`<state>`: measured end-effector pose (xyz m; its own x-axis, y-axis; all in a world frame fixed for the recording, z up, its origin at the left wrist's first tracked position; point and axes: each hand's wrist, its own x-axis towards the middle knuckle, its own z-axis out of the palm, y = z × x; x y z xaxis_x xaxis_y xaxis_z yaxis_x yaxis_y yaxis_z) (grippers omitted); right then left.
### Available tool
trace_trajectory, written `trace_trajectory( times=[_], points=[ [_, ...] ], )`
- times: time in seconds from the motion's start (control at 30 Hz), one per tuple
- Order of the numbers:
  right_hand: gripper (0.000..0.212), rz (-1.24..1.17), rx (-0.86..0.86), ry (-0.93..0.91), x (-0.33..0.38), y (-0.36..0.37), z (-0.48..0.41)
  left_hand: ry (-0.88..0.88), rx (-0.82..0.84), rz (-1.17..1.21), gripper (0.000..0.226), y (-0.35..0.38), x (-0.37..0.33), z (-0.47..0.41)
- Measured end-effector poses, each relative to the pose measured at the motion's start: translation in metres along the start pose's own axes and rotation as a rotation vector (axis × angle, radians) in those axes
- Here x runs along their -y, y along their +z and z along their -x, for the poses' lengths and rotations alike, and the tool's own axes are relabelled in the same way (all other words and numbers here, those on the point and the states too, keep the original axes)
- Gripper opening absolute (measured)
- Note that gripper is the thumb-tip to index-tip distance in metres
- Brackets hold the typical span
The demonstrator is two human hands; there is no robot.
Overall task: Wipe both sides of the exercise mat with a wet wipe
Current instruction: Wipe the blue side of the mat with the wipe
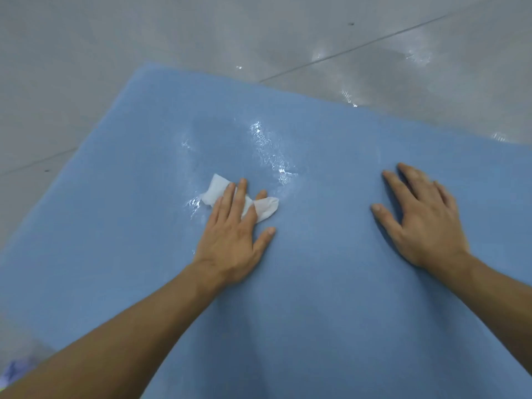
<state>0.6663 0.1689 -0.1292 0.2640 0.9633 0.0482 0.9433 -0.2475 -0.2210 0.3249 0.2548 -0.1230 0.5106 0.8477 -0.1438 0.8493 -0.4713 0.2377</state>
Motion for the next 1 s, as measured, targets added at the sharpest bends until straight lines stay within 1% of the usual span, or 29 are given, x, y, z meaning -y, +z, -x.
trace_trajectory(
  times=[0.13, 0.2, 0.3, 0.33, 0.4, 0.47, 0.5, 0.6, 0.63, 0.8, 0.93, 0.97, 1.0],
  points=[
    [0.07, -0.003, -0.008, 0.0, 0.0, 0.0, -0.001, 0.039, -0.004, 0.051, 0.068, -0.009, 0.012, -0.045],
    [0.07, 0.006, -0.018, -0.006, -0.001, -0.001, -0.002, 0.054, -0.032, 0.068, 0.064, -0.015, 0.015, -0.065],
    [0.07, 0.026, -0.041, -0.007, -0.001, 0.0, -0.002, -0.071, -0.078, 0.146, 0.053, -0.027, 0.014, -0.096],
    [0.069, 0.026, -0.044, -0.007, -0.001, -0.001, -0.003, -0.109, -0.08, 0.153, 0.054, -0.031, 0.01, -0.104],
    [0.069, 0.018, -0.046, -0.013, -0.001, 0.0, -0.004, -0.127, -0.086, 0.134, 0.064, -0.038, 0.003, -0.108],
    [0.068, 0.021, -0.051, -0.018, -0.002, 0.001, -0.002, -0.073, -0.119, 0.108, 0.074, -0.044, 0.002, -0.092],
    [0.068, 0.025, -0.054, -0.019, -0.003, 0.0, -0.002, -0.029, -0.117, 0.09, 0.076, -0.043, 0.006, -0.078],
    [0.069, 0.025, -0.054, -0.019, -0.003, 0.0, -0.002, 0.108, 0.012, -0.051, 0.072, -0.03, 0.027, -0.042],
    [0.069, 0.022, -0.056, -0.017, -0.002, 0.0, -0.003, 0.126, 0.051, -0.096, 0.071, -0.026, 0.033, -0.04],
    [0.068, 0.022, -0.061, -0.018, -0.005, 0.001, -0.004, 0.059, 0.041, -0.123, 0.073, -0.022, 0.033, -0.063],
    [0.068, 0.021, -0.048, -0.01, -0.003, 0.0, -0.003, -0.022, 0.061, -0.02, 0.08, -0.027, 0.027, -0.076],
    [0.068, 0.019, -0.048, -0.009, -0.002, 0.0, -0.004, -0.002, 0.062, -0.018, 0.081, -0.029, 0.021, -0.081],
    [0.068, 0.017, -0.046, -0.009, -0.002, 0.0, -0.004, 0.055, 0.074, -0.039, 0.081, -0.03, 0.014, -0.083]
  ],
)
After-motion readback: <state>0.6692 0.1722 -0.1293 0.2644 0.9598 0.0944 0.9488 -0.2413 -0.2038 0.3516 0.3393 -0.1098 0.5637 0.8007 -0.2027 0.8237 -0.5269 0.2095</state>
